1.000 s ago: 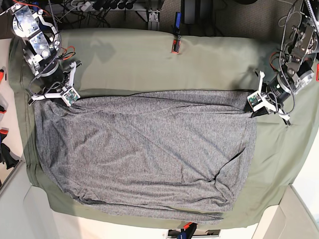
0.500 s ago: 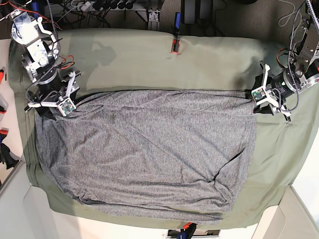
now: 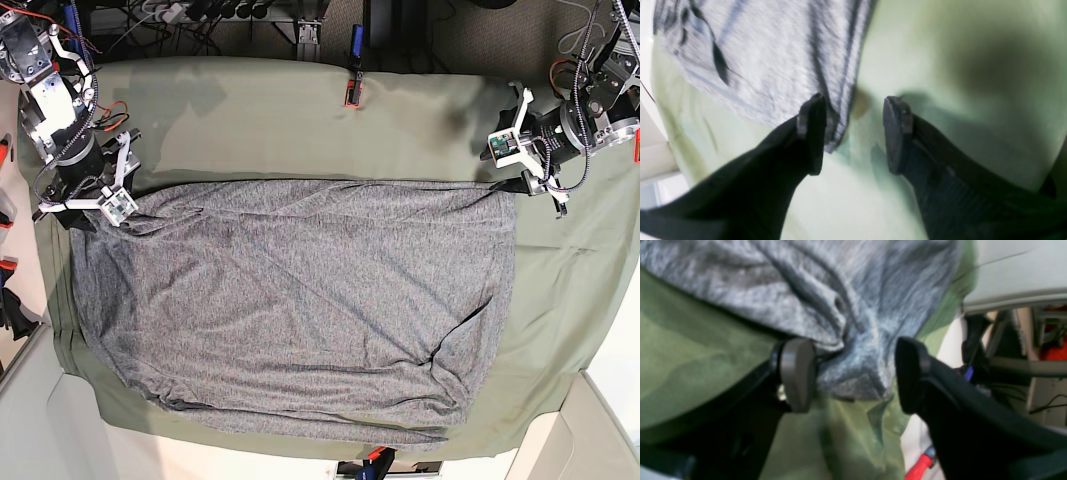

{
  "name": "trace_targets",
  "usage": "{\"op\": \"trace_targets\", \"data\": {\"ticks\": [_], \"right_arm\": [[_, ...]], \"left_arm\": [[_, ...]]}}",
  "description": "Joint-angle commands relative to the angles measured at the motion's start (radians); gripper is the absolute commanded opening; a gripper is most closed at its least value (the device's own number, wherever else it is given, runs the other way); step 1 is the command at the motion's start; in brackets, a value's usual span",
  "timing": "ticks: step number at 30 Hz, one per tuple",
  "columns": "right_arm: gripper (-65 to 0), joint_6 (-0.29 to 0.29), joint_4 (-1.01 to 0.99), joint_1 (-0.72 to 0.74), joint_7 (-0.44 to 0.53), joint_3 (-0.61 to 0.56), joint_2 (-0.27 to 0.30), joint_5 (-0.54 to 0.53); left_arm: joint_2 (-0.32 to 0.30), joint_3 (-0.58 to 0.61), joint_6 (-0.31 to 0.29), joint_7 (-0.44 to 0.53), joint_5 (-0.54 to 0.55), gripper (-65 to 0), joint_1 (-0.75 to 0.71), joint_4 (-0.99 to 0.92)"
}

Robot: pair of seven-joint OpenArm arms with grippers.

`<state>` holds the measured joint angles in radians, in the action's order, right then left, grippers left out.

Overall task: Fold the T-shirt properly
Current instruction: 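Lift the shirt by both corners and pull it taut, shaking it flat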

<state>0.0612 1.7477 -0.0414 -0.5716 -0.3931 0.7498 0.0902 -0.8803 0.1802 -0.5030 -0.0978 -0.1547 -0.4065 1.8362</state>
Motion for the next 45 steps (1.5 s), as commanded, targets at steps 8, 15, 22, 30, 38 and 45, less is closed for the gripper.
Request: {"op": "trace_targets", "data": {"ticks": [8, 15, 22, 30, 38, 45], "right_arm": [[-27.8, -0.004, -0.127, 0.064, 0.056, 0.010, -0.006, -0.027], [-27.8, 0.014, -0.176, 0.083, 0.056, 0.010, -0.047, -0.046], [-27.8, 0.013, -0.179, 0.083, 0.056, 0.010, -0.055, -0.045], [-27.9, 0.013, -0.179, 0.082, 0.064, 0.010, -0.055, -0.045], [-40.7, -0.003, -0.201, 0.082, 0.075, 0.010, -0.055, -0.044], [-65.0, -0.024, -0.163, 0.062, -0.010, 0.010, -0.051, 0.030]], "left_arm": [[0.045, -0.010, 0.008, 0.131, -0.004, -30.2, 0.038, -0.101], [0.083, -0.010, 0.009, 0.132, -0.053, -28.9, 0.100, -0.153], [0.082, 0.073, 0.008, 0.146, -0.052, -28.9, 0.229, -0.302], [0.083, 0.188, 0.021, 0.162, -0.128, -29.0, 0.282, -0.374], [0.079, 0.188, 0.046, 0.000, -0.110, -63.9, 0.282, -0.373], [-0.027, 0.188, 0.180, -0.031, -0.077, -63.9, 0.169, -0.238]]}}
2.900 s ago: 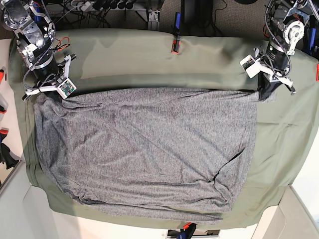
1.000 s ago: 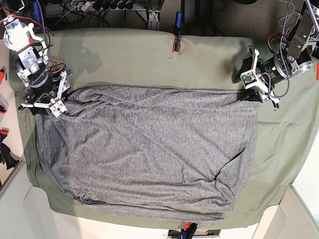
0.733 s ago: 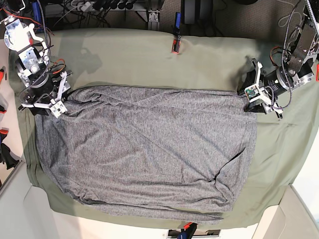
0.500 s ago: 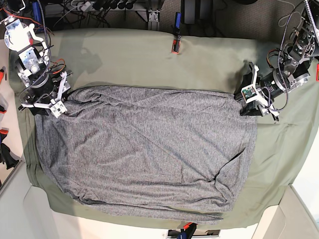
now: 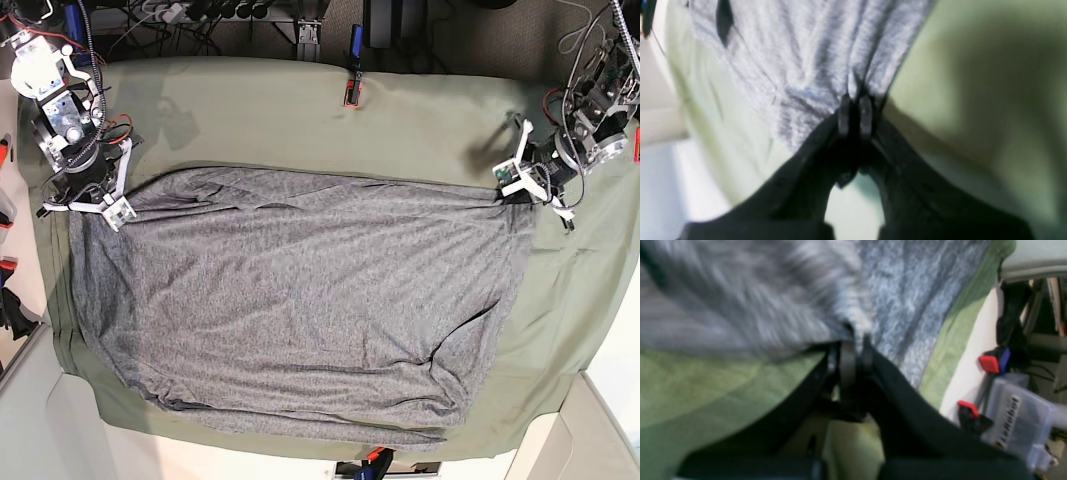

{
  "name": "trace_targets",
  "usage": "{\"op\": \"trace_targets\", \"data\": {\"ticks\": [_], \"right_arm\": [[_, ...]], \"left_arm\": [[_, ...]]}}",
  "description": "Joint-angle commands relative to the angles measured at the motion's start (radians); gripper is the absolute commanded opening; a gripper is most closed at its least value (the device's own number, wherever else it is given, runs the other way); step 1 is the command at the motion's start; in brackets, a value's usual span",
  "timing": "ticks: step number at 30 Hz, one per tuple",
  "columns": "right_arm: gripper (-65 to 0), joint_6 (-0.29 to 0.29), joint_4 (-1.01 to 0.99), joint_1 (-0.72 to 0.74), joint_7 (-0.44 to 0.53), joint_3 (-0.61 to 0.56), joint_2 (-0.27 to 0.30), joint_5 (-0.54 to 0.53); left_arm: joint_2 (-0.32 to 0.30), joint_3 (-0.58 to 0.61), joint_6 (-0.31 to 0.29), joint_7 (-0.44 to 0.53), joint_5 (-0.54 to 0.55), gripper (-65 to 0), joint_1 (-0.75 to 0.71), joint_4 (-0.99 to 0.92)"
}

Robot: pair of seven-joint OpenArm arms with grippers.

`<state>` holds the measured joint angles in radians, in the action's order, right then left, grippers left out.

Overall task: Fold the T-shirt properly
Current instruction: 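Lift the shirt by both corners and pull it taut, shaking it flat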

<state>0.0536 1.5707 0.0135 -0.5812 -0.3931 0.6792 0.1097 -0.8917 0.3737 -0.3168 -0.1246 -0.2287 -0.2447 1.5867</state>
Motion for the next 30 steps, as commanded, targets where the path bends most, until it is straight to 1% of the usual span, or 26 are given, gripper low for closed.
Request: {"op": "trace_targets", "data": {"ticks": [1, 3, 6, 7, 9, 11, 14, 18, 20, 23, 26, 28, 30], "right_arm": [[-65.0, -0.025, 0.032, -0.007, 0.000, 0.010, 0.022, 0.013], [-65.0, -0.032, 0.079, -0.043, 0.000, 0.010, 0.025, 0.022], [-65.0, -0.040, 0.153, -0.108, -0.015, 0.010, 0.024, 0.047], [-65.0, -0.055, 0.178, -0.132, -0.024, 0.010, 0.024, 0.061], [-65.0, -0.068, 0.225, -0.181, -0.034, 0.011, 0.025, 0.098], [-65.0, -0.074, 0.265, -0.229, -0.045, 0.019, 0.027, 0.131], [-65.0, -0.082, 0.315, -0.297, -0.048, 0.037, 0.055, 0.145], [-65.0, -0.084, 0.376, -0.379, -0.049, 0.097, 0.100, 0.149], [-65.0, -0.084, 0.401, -0.410, -0.048, 0.139, 0.111, 0.148], [-65.0, -0.079, 0.414, -0.427, -0.049, 0.195, 0.113, 0.129], [-65.0, -0.033, 0.414, -0.426, -0.048, 0.225, 0.113, 0.079], [-65.0, -0.019, 0.414, -0.426, -0.048, 0.227, 0.113, 0.064], [-65.0, -0.010, 0.414, -0.426, -0.048, 0.227, 0.113, 0.057]], "left_arm": [[-0.036, -0.006, 0.016, -0.020, -0.020, -63.9, -0.024, 0.047], [-0.066, -0.007, 0.070, -0.061, -0.045, -63.9, -0.083, 0.108], [-0.091, -0.007, 0.154, -0.109, -0.095, -63.9, -0.160, 0.171], [-0.096, -0.008, 0.183, -0.121, -0.118, -63.9, -0.183, 0.187], [-0.110, -0.008, 0.238, -0.147, -0.157, -63.9, -0.230, 0.216], [-0.130, -0.008, 0.306, -0.171, -0.188, -63.9, -0.278, 0.245], [-0.162, -0.008, 0.397, -0.203, -0.263, -63.9, -0.352, 0.290], [-0.193, -0.008, 0.475, -0.244, -0.336, -63.9, -0.429, 0.337], [-0.201, -0.008, 0.489, -0.247, -0.349, -63.9, -0.444, 0.346], [-0.200, -0.008, 0.489, -0.249, -0.343, -64.1, -0.439, 0.351], [-0.203, -0.008, 0.488, -0.249, -0.308, -65.0, -0.437, 0.362], [-0.207, -0.008, 0.479, -0.251, -0.286, -65.0, -0.437, 0.377], [-0.212, -0.008, 0.450, -0.263, -0.267, -65.0, -0.437, 0.399]]}}
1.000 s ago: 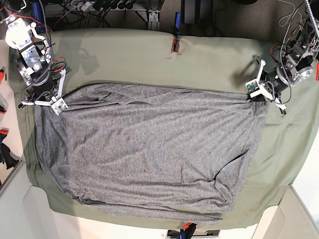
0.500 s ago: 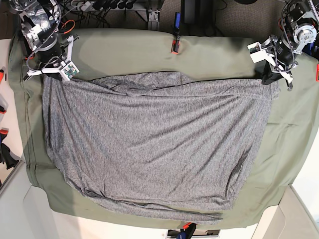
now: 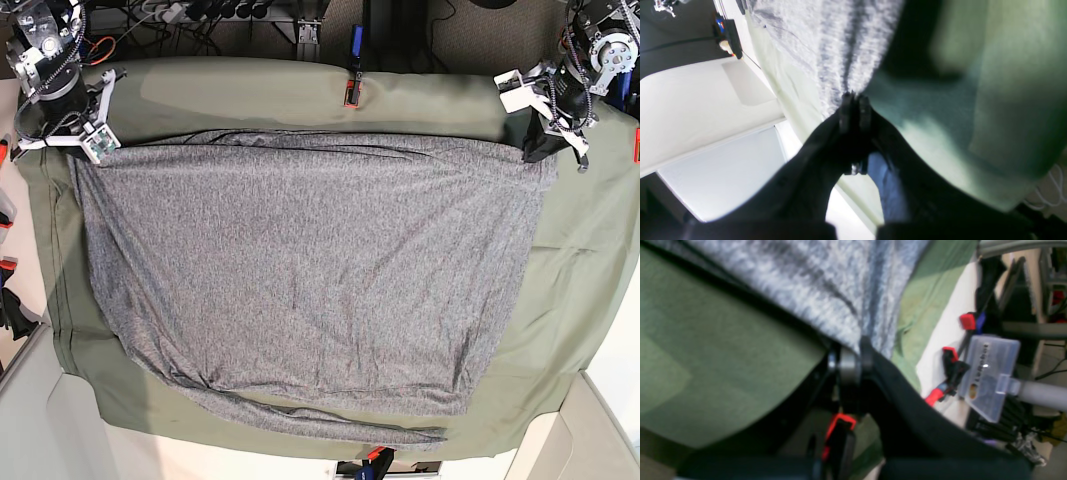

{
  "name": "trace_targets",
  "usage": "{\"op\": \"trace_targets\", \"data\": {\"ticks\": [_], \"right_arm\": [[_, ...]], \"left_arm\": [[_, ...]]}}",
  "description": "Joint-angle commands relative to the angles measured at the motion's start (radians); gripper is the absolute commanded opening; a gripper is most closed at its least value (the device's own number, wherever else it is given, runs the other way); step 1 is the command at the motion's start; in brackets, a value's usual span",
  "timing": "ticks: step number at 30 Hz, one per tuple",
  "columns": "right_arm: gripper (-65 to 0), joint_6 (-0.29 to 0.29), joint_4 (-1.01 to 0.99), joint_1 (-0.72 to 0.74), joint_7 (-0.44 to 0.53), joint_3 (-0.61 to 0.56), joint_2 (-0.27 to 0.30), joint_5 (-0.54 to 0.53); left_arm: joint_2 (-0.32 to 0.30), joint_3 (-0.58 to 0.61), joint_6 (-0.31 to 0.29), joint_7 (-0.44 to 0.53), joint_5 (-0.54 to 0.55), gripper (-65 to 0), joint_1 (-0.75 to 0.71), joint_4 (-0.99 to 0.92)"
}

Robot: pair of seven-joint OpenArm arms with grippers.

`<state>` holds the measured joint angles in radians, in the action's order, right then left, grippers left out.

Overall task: Fold the T-shirt properly
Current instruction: 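Lift the shirt by both corners and pull it taut, shaking it flat, then lower the held shirt edge toward the middle of the shirt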

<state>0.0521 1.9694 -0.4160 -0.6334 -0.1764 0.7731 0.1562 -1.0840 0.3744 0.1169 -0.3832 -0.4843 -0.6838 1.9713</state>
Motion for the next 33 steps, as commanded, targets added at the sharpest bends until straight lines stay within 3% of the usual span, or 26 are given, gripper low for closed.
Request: {"op": "trace_targets", "data": {"ticks": [1, 5, 11, 15, 17, 22, 26, 28, 31, 33], "right_arm": [[-65.0, 0.003, 0.016, 0.003, 0.004, 0.011, 0.019, 0.005], [-65.0, 0.031, 0.016, 0.003, 0.003, 0.011, 0.019, -0.027], [-65.0, 0.096, 0.016, 0.003, 0.002, 0.011, 0.019, -0.080], [-65.0, 0.180, 0.016, 0.006, 0.034, 0.024, 0.019, -0.157], [-65.0, 0.230, 0.016, 0.009, 0.065, 0.047, 0.019, -0.217], [-65.0, 0.366, 0.004, 0.092, 0.087, 0.116, 0.018, -0.384], [-65.0, 0.477, -0.076, 0.202, 0.079, 0.133, 0.003, -0.496], [-65.0, 0.498, -0.145, 0.257, 0.079, 0.133, -0.016, -0.535], [-65.0, 0.507, -0.251, 0.346, 0.075, 0.133, -0.061, -0.566], [-65.0, 0.514, -0.311, 0.402, 0.072, 0.133, -0.089, -0.580]], "left_arm": [[-0.024, -0.009, 0.006, -0.010, 0.003, -65.0, 0.001, 0.029], [-0.051, -0.009, -0.025, -0.045, 0.040, -65.0, -0.001, 0.090], [-0.064, -0.019, -0.028, -0.077, 0.040, -65.0, -0.001, 0.094], [-0.063, -0.109, -0.017, -0.061, 0.050, -65.0, 0.000, 0.079], [-0.063, -0.173, -0.042, -0.019, 0.051, -65.0, 0.000, 0.050], [-0.063, -0.277, -0.200, 0.219, 0.158, -65.0, 0.055, -0.056], [-0.053, -0.277, -0.277, 0.253, 0.242, -65.0, 0.183, -0.128], [-0.046, -0.277, -0.344, 0.256, 0.280, -65.0, 0.252, -0.171], [-0.035, -0.276, -0.472, 0.354, 0.312, -65.0, 0.335, -0.243], [-0.018, -0.276, -0.523, 0.388, 0.314, -65.0, 0.377, -0.280]]}}
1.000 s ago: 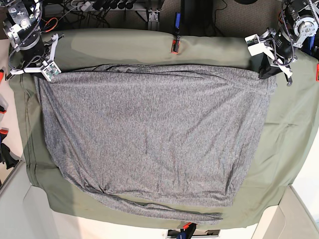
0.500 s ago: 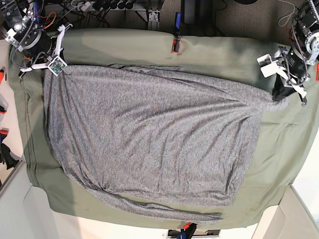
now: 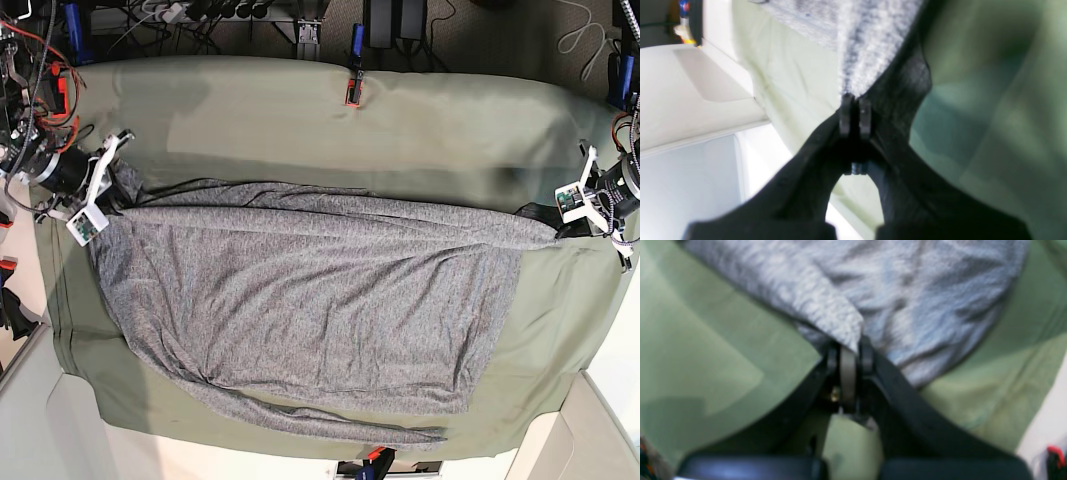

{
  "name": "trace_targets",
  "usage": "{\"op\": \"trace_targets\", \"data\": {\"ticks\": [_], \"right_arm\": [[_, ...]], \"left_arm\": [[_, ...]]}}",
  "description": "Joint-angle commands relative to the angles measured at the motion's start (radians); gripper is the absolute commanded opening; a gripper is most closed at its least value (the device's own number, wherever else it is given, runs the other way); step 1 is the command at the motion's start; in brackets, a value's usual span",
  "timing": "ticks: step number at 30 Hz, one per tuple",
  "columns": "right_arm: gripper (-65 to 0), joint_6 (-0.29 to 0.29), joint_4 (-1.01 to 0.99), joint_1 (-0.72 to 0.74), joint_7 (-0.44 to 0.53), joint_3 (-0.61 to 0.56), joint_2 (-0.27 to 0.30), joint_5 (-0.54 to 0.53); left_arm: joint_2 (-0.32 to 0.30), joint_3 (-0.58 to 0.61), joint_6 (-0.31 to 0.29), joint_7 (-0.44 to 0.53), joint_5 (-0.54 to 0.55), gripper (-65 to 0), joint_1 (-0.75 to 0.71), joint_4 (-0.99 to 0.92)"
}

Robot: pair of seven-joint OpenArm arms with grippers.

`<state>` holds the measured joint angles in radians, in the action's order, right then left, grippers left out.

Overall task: Fold the T-shirt properly
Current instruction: 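Lower the held shirt edge toward the middle of the shirt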

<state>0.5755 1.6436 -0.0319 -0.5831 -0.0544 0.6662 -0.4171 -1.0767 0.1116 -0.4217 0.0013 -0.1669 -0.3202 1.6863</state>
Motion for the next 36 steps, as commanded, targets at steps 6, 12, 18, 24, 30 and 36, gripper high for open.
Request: {"op": "trace_targets", "data": {"ticks": [6, 12, 18, 24, 30, 36], "right_arm": [[-65.0, -0.008, -0.117, 0.131, 0.022, 0.011, -0.042, -0.013], [-65.0, -0.010, -0.193, 0.192, 0.027, 0.011, -0.080, -0.013], [-65.0, -0.014, -0.279, 0.246, 0.053, 0.011, -0.094, -0.006], [-65.0, -0.024, -0.330, 0.247, 0.110, 0.011, -0.113, 0.048], [-35.5, -0.035, -0.330, 0.248, 0.134, 0.011, -0.126, 0.060], [-23.9, -0.056, -0.255, 0.253, 0.103, 0.016, -0.126, 0.039]], "left_arm": [[0.056, -0.012, 0.005, 0.010, 0.047, -65.0, 0.113, -0.062], [0.098, 0.078, -0.029, 0.056, 0.043, -65.0, 0.241, -0.172], [0.169, 0.246, -0.028, 0.056, 0.021, -62.6, 0.443, -0.347], [0.205, 0.396, -0.029, 0.094, 0.020, -33.8, 0.567, -0.514], [0.191, 0.404, -0.111, -0.150, 0.131, -33.2, 0.575, -0.430], [0.080, 0.404, -0.121, -0.240, 0.272, -33.2, 0.566, -0.208]]}}
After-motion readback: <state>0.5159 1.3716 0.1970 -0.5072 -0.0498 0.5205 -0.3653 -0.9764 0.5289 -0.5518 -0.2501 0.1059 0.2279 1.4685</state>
